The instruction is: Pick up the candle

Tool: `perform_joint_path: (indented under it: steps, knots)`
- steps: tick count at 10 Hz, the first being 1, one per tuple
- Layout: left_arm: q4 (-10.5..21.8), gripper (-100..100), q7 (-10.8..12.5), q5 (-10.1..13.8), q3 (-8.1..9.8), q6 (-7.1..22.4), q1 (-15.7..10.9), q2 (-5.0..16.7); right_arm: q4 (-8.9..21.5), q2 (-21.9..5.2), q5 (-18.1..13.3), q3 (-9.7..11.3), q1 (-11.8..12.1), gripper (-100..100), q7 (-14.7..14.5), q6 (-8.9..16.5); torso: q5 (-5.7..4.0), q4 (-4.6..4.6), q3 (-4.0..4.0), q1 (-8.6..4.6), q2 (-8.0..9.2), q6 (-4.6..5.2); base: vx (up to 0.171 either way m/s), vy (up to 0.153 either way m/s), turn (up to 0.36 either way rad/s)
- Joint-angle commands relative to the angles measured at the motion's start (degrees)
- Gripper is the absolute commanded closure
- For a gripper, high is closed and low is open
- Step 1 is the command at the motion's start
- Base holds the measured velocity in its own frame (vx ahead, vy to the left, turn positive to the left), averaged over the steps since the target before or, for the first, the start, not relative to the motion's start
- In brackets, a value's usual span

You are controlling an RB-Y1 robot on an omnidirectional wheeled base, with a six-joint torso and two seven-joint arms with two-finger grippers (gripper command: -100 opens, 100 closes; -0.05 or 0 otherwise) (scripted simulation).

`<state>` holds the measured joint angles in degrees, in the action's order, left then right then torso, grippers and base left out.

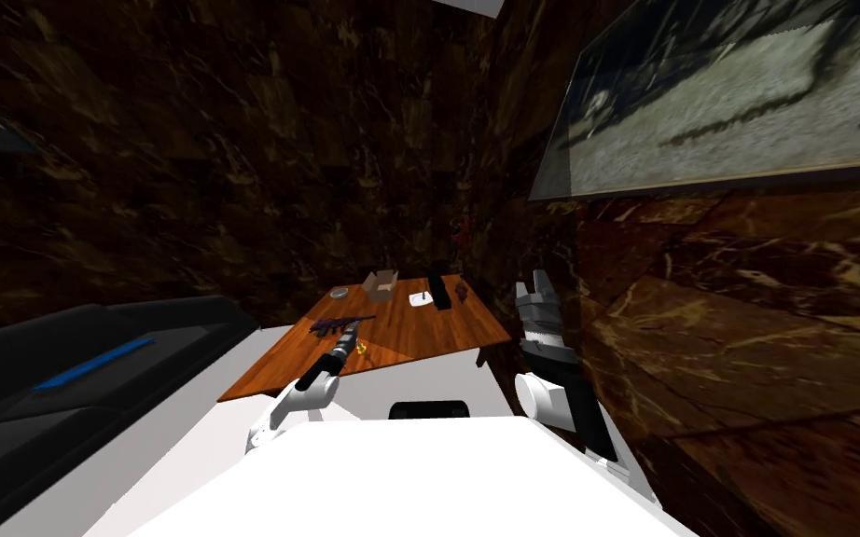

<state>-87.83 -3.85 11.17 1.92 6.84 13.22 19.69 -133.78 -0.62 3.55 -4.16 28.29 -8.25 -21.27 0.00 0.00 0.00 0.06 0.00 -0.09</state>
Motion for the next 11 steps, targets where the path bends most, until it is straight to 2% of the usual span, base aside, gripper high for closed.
perform_joint_path:
  steps: [1, 2, 3, 4, 5, 6, 7, 9, 10, 11]
  knots:
    - [2.86, -100, 0.14, 0.59, -0.11, 2.42, -1.39, 1.12, 0.00, 0.00, 0.00, 0.00, 0.00, 0, 0.00, 0.00, 0.00, 0.00, 0.00, 0.00, 0.00, 0.00, -0.001, 0.000, -0.237]
    - [3.92, -100, 0.14, 0.59, -0.11, 2.42, -1.39, 1.12, 0.00, 0.00, 0.00, 0.01, -0.01, 0, 0.00, 0.00, 0.00, 0.00, 0.00, -0.02, -0.01, 0.07, 0.000, 0.006, -0.204]
    - [5.82, -100, 0.24, 1.13, -0.27, 4.68, -2.54, 2.09, 0.00, 0.00, 0.00, 0.00, -0.01, 0, 0.00, 0.00, 0.00, 0.00, 0.00, 0.00, 0.00, 0.02, 0.001, 0.005, -0.315]
    - [7.30, -100, 0.24, 1.13, -0.27, 4.68, -2.54, 2.09, 0.00, 0.00, 0.00, 0.01, -0.01, 0, 0.00, 0.00, 0.00, 0.00, 0.00, -0.01, -0.01, 0.07, 0.000, 0.010, -0.135]
    - [8.88, -100, 0.33, 1.65, -0.44, 6.93, -3.68, 2.99, 0.00, 0.00, 0.00, 0.00, 0.00, 0, 0.00, 0.00, 0.00, 0.00, 0.00, 0.01, 0.00, -0.01, -0.001, 0.005, -0.311]
    - [10.65, -100, 0.33, 1.65, -0.44, 6.93, -3.68, 2.99, 0.00, 0.00, 0.00, 0.01, -0.01, 0, 0.00, 0.00, 0.00, 0.01, -0.01, 0.01, -0.01, 0.08, 0.000, 0.013, -0.121]
    - [12.79, -100, 0.43, 2.13, -0.61, 9.15, -4.82, 3.82, 0.00, 0.00, 0.00, 0.00, 0.00, 0, 0.00, 0.00, 0.00, 0.00, 0.00, 0.02, -0.01, -0.01, 0.000, 0.007, -0.235]
    - [13.96, -100, 0.43, 2.13, -0.61, 9.15, -4.82, 3.82, 0.00, 0.00, 0.00, 0.00, 0.00, 0, 0.00, 0.00, 0.00, 0.00, 0.00, 0.01, 0.00, -0.01, 0.000, 0.009, -0.069]
    - [16.00, -100, 0.53, 2.59, -0.79, 11.34, -5.94, 4.57, 0.00, 0.00, 0.00, 0.00, 0.00, 0, 0.00, 0.00, 0.00, 0.00, 0.00, -0.01, 0.00, -0.02, 0.000, 0.001, -0.271]
    - [17.22, -100, 0.53, 2.59, -0.79, 11.34, -5.94, 4.57, 0.00, 0.00, 0.00, 0.01, -0.01, 0, 0.00, 0.00, 0.00, 0.01, 0.00, -0.02, -0.01, 0.06, 0.000, 0.011, -0.170]
